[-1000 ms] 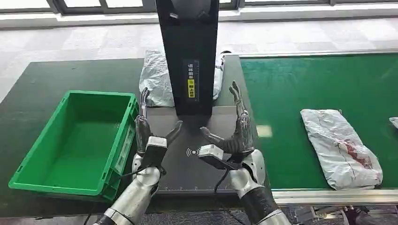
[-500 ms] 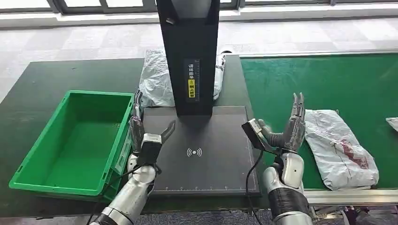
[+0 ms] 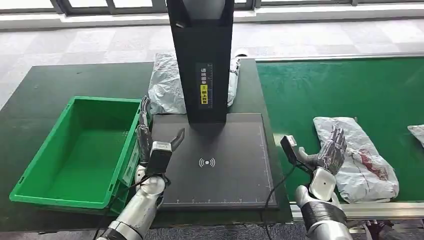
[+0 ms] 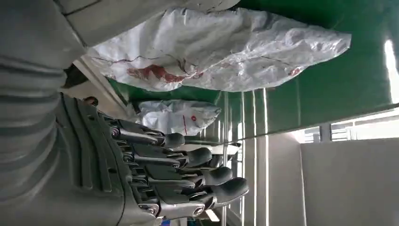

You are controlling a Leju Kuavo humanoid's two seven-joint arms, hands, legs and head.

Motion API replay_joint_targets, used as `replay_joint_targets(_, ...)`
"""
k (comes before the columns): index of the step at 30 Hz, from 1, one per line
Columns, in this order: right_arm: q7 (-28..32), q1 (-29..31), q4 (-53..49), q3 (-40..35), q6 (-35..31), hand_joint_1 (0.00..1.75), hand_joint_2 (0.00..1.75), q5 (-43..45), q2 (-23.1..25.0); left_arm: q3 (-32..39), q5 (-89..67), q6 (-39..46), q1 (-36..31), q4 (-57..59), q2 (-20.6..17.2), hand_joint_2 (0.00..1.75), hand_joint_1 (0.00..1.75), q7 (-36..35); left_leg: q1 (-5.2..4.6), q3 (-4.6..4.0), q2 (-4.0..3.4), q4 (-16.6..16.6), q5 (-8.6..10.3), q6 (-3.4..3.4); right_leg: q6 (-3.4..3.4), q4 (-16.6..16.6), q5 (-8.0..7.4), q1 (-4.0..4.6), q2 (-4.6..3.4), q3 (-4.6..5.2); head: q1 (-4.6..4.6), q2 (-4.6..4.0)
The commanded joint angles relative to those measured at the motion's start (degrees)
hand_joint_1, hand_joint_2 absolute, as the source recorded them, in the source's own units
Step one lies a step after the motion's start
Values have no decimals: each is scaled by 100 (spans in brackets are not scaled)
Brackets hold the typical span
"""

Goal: Moved the parcel from conveyor to table for the left to box.

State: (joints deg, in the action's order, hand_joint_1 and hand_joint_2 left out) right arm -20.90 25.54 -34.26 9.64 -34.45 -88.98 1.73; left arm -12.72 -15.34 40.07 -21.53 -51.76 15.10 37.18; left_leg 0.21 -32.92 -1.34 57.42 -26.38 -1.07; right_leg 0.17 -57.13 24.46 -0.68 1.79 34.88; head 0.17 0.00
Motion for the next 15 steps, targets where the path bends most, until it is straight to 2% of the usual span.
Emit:
replay_joint_targets(1,-282,468,1091,-205,262,0,175,-102,-352,293,-61,-7,-230,363,-12,175,0,282,1,4,4,-1,0,2,-1,3,-1,0,-11,-4,0,0)
replay_joint_targets(15,-710,726,1437,-413,979,0,175,-102,-581,410,35,-7,-200,335,-43,175,0,282,1,7,2,-2,-3,3,-2,3,-2,-2,-22,-6,0,-2)
